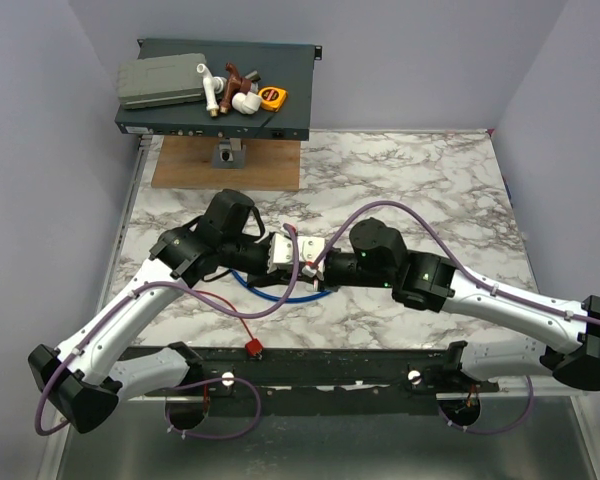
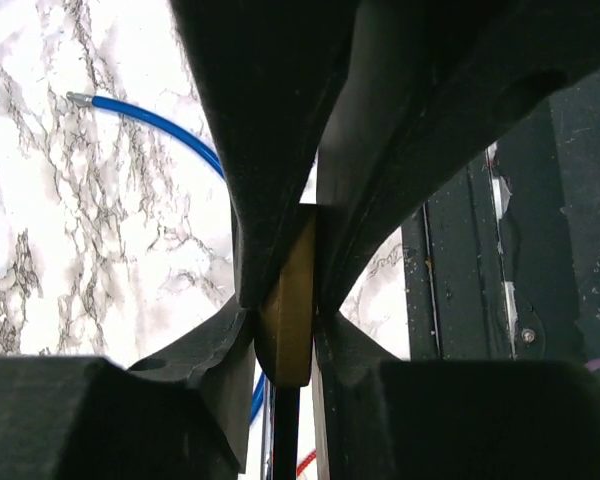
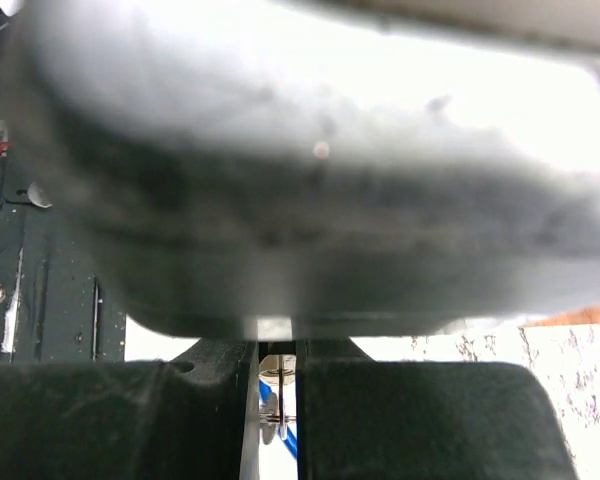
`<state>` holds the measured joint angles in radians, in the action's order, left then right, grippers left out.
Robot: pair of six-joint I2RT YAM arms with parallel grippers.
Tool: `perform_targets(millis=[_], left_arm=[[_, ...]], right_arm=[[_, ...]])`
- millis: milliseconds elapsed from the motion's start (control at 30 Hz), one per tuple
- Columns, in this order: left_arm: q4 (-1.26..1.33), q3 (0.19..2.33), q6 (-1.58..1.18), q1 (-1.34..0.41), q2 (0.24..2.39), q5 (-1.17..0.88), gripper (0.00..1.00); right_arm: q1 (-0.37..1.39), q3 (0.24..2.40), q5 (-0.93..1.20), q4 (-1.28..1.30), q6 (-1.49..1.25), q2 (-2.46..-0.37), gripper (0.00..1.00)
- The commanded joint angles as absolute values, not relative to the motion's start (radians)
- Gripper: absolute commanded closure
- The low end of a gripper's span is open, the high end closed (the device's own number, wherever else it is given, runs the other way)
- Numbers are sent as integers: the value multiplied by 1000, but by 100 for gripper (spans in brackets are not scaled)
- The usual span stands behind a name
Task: Unlock with the key
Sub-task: Unlock the lock.
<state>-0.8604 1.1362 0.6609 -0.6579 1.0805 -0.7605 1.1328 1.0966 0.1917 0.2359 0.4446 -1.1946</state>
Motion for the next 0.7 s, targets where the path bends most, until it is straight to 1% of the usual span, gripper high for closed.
perform_targets(millis=[0, 100, 133, 200, 233, 300, 400, 500, 533, 567, 600, 667], left_arm=[[-846, 1131, 630, -681, 1059, -779, 100], [-828, 1126, 604, -683, 1055, -768, 100], [-821, 1126, 593, -683, 1058, -763, 100], [-801, 1123, 558, -681, 1058, -746, 100], [-789, 1123, 538, -680, 1060, -736, 100], [-763, 1127, 481, -662, 1063, -737, 100], [-740, 1153, 398, -627, 1070, -792, 100], [-726, 1183, 342, -617, 1075, -830, 100], [-727, 1191, 330, -618, 1076, -850, 100], [-729, 1200, 324, -618, 1078, -865, 100], [-733, 1205, 322, -618, 1080, -879, 100], [-745, 1214, 327, -619, 1084, -887, 100]], right_arm=[[1140, 1116, 164, 160, 459, -1187, 99], [1141, 1123, 158, 165, 440, -1179, 71], [1141, 1127, 161, 158, 434, -1172, 66], [1140, 1134, 155, 136, 419, -1154, 47], [1140, 1138, 151, 126, 413, -1141, 41], [1140, 1150, 142, 126, 423, -1109, 35], [1139, 1145, 108, 157, 449, -1042, 30], [1135, 1115, 95, 215, 455, -960, 31], [1132, 1102, 96, 230, 446, -930, 33], [1133, 1085, 99, 241, 433, -902, 36], [1131, 1070, 102, 250, 420, -880, 42], [1131, 1062, 83, 291, 389, -853, 47]])
